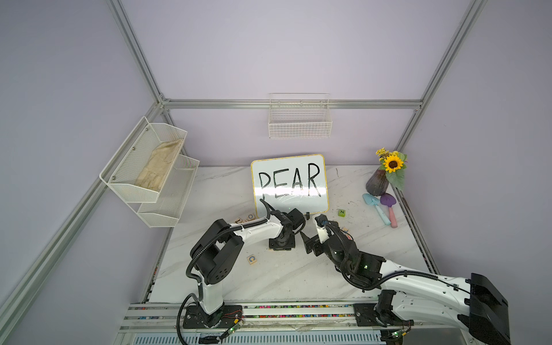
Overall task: Spell the uppercase word “pear” with letter blocks
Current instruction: Place the letter block at the center of the board.
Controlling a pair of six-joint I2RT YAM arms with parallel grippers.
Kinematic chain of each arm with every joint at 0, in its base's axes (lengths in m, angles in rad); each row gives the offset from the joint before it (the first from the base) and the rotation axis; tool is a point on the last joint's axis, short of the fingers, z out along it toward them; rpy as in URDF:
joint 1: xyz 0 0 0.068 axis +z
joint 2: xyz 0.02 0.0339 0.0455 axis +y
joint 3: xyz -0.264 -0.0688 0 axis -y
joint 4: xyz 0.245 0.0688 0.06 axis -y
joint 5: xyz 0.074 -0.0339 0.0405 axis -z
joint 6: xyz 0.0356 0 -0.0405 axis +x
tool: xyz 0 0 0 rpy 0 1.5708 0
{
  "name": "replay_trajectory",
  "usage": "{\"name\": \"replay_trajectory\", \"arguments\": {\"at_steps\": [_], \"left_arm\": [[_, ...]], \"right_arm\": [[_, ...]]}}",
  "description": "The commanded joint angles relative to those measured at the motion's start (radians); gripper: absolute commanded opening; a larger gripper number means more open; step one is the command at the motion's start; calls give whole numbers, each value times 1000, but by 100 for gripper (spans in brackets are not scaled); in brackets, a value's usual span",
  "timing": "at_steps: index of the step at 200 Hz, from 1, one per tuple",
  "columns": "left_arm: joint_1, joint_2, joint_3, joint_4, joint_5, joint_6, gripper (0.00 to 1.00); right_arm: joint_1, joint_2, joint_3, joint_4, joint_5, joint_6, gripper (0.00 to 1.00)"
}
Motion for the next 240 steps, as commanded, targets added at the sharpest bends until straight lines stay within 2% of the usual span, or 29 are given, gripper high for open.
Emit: {"name": "replay_trajectory", "arguments": {"at_steps": [1,240], "left_arm": [[-3,7,73,5,-19,-2,22],[2,-2,55,4,-41,5,23]], "right_arm": [[-5,2,6,-16,14,-7,97],[-16,39,24,-18,9,-4,97]]}}
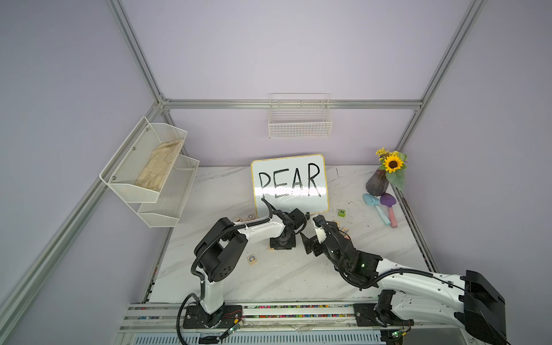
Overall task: Spell the uppercase word “pear” with letter blocks
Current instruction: Place the letter block at the center of the board.
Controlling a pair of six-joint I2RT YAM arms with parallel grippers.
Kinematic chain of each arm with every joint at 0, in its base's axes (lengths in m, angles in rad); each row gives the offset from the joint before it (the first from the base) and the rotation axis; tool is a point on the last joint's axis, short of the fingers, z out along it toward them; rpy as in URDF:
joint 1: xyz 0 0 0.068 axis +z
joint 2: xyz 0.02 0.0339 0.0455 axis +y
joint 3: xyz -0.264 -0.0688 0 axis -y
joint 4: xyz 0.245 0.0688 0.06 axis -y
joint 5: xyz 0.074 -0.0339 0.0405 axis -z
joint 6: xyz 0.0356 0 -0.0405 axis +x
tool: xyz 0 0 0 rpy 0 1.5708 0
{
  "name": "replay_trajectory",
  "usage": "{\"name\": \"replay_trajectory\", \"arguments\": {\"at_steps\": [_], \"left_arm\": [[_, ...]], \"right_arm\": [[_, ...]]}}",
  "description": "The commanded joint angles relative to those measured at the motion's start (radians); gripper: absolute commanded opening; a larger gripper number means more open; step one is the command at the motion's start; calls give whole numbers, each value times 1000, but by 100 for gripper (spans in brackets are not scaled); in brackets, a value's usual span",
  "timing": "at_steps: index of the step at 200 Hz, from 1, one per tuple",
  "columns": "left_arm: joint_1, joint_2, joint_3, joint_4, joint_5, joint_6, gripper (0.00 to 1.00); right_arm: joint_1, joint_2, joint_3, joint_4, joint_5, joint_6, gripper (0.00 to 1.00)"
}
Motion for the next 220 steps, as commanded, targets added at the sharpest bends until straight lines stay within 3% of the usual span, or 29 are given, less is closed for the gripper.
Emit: {"name": "replay_trajectory", "arguments": {"at_steps": [1,220], "left_arm": [[2,-31,32,0,-15,5,23],[1,-56,-40,31,13,-32,23]], "right_arm": [[-5,-1,21,-9,9,2,97],[-5,1,17,-16,5,17,97]]}}
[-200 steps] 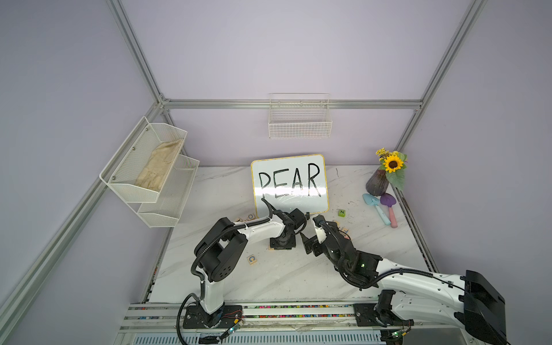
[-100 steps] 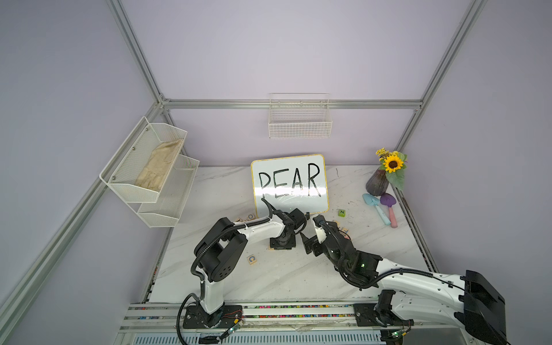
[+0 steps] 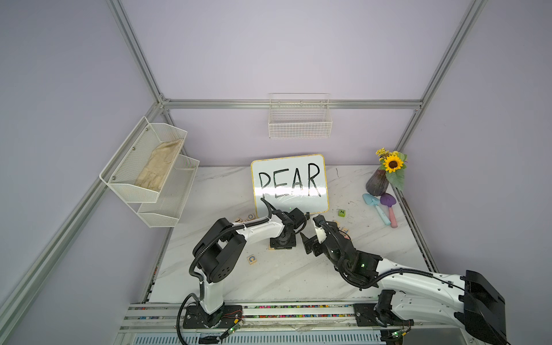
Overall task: Spell the uppercase word “pear” with letter blocks
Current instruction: Place the letter block at the center of the board.
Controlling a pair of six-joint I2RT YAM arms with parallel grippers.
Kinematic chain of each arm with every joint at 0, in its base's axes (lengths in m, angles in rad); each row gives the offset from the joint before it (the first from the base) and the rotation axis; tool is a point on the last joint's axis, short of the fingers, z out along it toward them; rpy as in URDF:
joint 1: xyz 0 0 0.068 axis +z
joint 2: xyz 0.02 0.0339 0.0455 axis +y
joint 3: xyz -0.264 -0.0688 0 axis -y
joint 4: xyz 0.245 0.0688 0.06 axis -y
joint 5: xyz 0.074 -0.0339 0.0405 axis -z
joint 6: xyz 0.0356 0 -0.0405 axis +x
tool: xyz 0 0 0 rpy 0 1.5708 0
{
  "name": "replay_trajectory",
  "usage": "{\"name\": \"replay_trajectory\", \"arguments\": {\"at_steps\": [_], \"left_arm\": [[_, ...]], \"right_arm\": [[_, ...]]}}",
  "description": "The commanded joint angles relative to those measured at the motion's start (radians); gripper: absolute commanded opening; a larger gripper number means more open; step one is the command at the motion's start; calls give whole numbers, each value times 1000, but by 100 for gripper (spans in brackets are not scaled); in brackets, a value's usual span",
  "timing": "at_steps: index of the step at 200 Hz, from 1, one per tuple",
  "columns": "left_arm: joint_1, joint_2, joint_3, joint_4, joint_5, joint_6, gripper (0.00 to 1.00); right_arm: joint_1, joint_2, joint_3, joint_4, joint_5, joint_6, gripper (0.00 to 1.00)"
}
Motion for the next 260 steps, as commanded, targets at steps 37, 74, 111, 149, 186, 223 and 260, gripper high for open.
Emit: {"name": "replay_trajectory", "arguments": {"at_steps": [37,74,111,149,186,223,260], "left_arm": [[1,-47,-47,22,4,-24,23],[1,-43,-55,27,6,-26,23],[1,-48,-62,29,3,-25,23],[2,-50,-63,30,2,-25,23],[2,-45,-59,31,6,-22,23],[2,-44,-57,29,7,-21,27],[2,-43,-51,28,3,-18,30]], "right_arm": [[-4,-11,15,-19,9,18,97],[-4,-29,21,-38,14,14,97],[-4,-34,21,-42,23,9,97],[-4,-26,23,-42,23,11,97],[-5,-24,23,-42,24,11,97],[-5,-22,26,-43,25,9,97],[-5,-18,24,-42,23,9,97]]}}
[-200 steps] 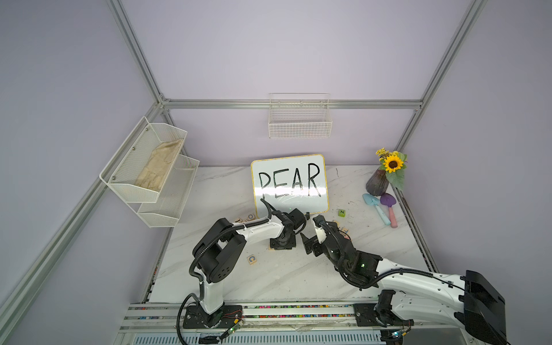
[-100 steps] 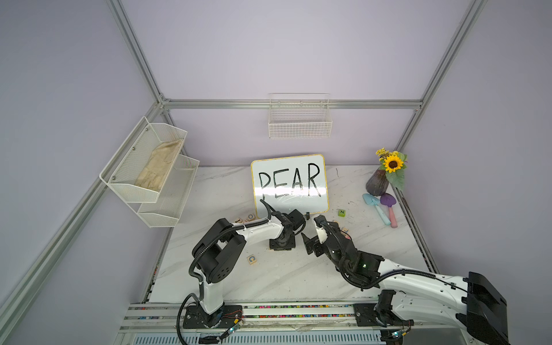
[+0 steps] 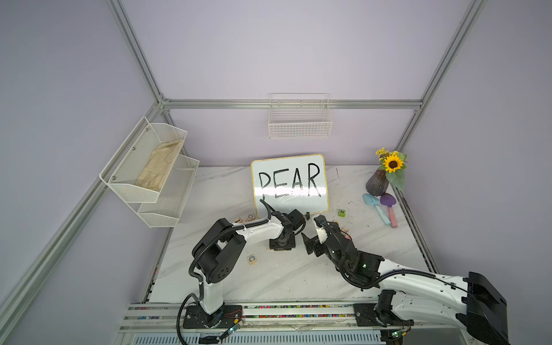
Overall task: Spell the uppercase word “pear” with letter blocks
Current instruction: Place the letter block at the center of the board.
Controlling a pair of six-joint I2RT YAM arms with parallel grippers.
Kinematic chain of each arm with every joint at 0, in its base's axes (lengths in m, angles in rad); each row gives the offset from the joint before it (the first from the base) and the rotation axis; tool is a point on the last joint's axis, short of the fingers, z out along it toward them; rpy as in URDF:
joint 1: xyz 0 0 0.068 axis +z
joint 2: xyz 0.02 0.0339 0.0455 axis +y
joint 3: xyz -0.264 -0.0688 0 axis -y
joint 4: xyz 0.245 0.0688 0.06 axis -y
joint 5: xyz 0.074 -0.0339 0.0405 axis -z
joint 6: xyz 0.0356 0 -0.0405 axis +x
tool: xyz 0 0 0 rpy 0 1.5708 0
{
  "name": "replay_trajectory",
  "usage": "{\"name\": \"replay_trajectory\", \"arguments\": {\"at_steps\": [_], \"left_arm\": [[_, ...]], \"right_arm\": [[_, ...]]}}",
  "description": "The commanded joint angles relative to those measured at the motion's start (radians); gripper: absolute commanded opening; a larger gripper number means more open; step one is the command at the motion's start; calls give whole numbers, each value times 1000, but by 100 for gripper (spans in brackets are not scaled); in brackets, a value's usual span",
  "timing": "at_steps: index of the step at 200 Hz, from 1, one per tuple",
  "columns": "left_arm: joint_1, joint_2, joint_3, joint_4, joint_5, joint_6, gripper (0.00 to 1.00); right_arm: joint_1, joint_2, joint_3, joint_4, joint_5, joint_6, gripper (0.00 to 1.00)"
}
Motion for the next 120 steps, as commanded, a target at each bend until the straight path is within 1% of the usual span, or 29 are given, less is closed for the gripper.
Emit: {"name": "replay_trajectory", "arguments": {"at_steps": [1,40,85,120], "left_arm": [[2,-36,-20,6,0,-8,30],[2,-33,-10,-3,-4,-5,31],[2,-33,-1,-12,-13,-5,36],[2,-38,7,-18,-18,0,38]], "right_arm": [[-5,2,25,-13,16,5,97],[-5,4,27,-14,18,6,97],[-5,7,26,-13,16,1,97],[-6,10,26,-11,15,0,97]]}}
